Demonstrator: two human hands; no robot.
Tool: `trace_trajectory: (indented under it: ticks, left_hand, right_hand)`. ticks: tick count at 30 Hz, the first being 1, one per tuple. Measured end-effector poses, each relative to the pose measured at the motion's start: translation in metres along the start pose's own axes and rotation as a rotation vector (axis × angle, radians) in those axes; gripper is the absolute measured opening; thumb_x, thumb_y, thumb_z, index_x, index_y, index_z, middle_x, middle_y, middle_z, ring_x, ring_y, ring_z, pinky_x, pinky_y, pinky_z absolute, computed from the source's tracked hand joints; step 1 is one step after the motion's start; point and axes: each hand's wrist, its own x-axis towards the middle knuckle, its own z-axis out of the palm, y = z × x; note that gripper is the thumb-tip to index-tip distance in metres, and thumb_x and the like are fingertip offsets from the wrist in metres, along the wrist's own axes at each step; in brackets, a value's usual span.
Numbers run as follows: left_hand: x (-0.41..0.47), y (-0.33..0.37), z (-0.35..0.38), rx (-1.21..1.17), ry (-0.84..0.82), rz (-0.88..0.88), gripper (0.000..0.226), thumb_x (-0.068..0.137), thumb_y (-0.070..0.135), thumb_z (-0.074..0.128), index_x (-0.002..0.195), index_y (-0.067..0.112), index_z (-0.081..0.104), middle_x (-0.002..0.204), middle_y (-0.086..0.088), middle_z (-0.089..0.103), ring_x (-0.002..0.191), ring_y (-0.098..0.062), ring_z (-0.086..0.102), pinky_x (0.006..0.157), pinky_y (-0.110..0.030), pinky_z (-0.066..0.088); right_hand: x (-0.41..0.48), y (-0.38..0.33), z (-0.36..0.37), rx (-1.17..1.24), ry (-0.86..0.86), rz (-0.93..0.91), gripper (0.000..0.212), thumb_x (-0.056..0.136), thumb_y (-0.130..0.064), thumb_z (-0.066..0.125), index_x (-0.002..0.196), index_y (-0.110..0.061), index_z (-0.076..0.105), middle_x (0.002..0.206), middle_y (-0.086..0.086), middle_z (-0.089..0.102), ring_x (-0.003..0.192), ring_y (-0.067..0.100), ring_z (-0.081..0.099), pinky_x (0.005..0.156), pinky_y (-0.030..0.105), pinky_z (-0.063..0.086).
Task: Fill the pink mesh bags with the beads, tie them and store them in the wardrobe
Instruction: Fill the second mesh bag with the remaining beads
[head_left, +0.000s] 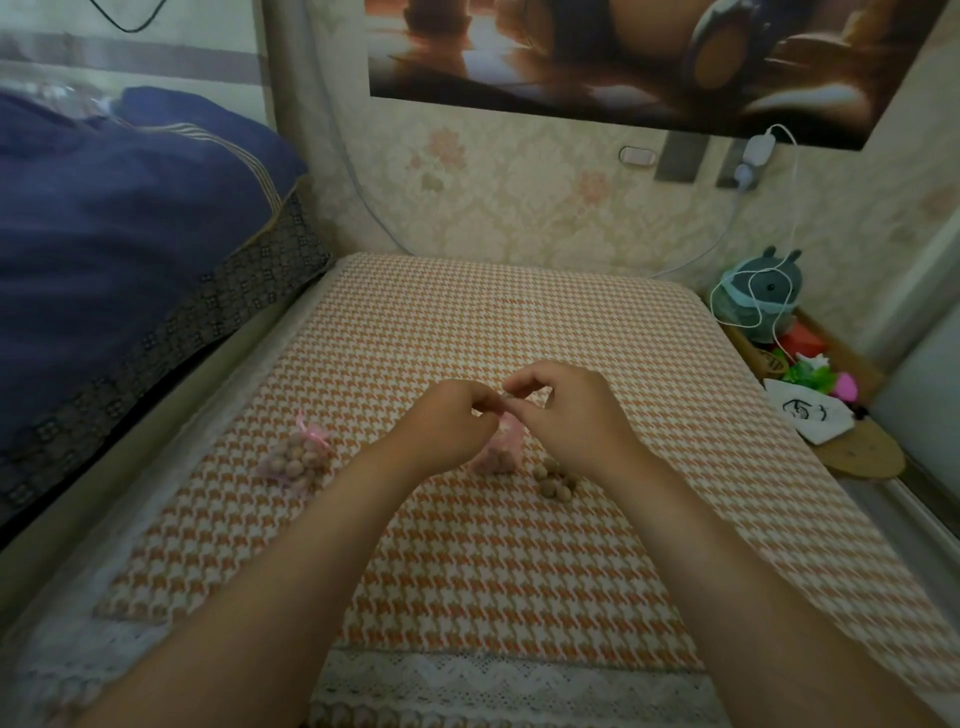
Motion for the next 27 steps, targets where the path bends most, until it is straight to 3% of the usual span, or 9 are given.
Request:
trace_trajectory:
  ticks: [5,9,11,16,21,27]
  left_hand:
    - [0.000,-0.002,0.000,-0.022,0.003,-0.001,0.026,0.092,0.019,0.055,0.112,0.021,0.072,0.108,0.004,0.072,0.089,-0.010,0.063,0.078,-0.023,0.045]
    - [0.000,-0.001,0.001,-0.015,0.013,-0.007,0.027,0.091,0.016,0.056,0.111,0.018,0.073,0.108,0.002,0.073,0.094,-0.012,0.066,0.080,-0.020,0.044]
    - [0.001,0.001,0.002,-0.006,0.017,-0.016,0.027,0.091,0.016,0.056,0.112,0.017,0.073,0.112,0.003,0.072,0.093,-0.008,0.062,0.084,-0.019,0.043]
    - [0.002,0.007,0.004,0.022,0.042,-0.006,0.027,0.092,0.017,0.055,0.113,0.019,0.072,0.118,0.004,0.069,0.094,-0.006,0.057,0.085,-0.019,0.042]
    - [0.007,0.013,0.012,0.002,0.047,-0.001,0.025,0.092,0.018,0.055,0.111,0.020,0.072,0.120,0.005,0.068,0.096,-0.007,0.058,0.084,-0.019,0.042]
    - [0.008,0.013,0.018,0.024,0.010,0.012,0.028,0.092,0.019,0.056,0.116,0.020,0.070,0.123,0.007,0.066,0.096,-0.009,0.059,0.087,-0.022,0.045]
  right_hand:
    - [-0.002,0.001,0.005,-0.087,-0.097,-0.031,0.015,0.090,-0.034,0.071,0.104,-0.034,0.076,0.101,-0.019,0.070,0.074,-0.010,0.053,0.073,0.021,0.043]
    - [-0.001,0.005,0.001,0.016,-0.070,-0.006,0.016,0.090,-0.021,0.070,0.099,-0.032,0.078,0.093,-0.020,0.070,0.071,-0.017,0.054,0.073,0.017,0.041]
    - [0.001,0.009,-0.004,0.004,-0.038,0.027,0.016,0.092,-0.019,0.069,0.099,-0.031,0.077,0.098,-0.018,0.072,0.069,-0.016,0.055,0.078,0.020,0.047]
    - [0.000,0.034,-0.018,-0.148,-0.075,0.159,0.024,0.093,-0.015,0.063,0.106,-0.032,0.075,0.111,-0.013,0.071,0.105,0.007,0.064,0.096,0.032,0.050]
    - [-0.009,0.053,-0.024,-0.351,-0.302,0.282,0.036,0.093,-0.012,0.061,0.120,-0.032,0.071,0.122,-0.006,0.069,0.109,0.015,0.063,0.093,0.034,0.052]
    - [-0.013,0.059,-0.014,-0.404,-0.348,0.294,0.021,0.090,-0.022,0.066,0.105,-0.033,0.075,0.110,-0.008,0.072,0.101,0.015,0.066,0.090,0.034,0.054]
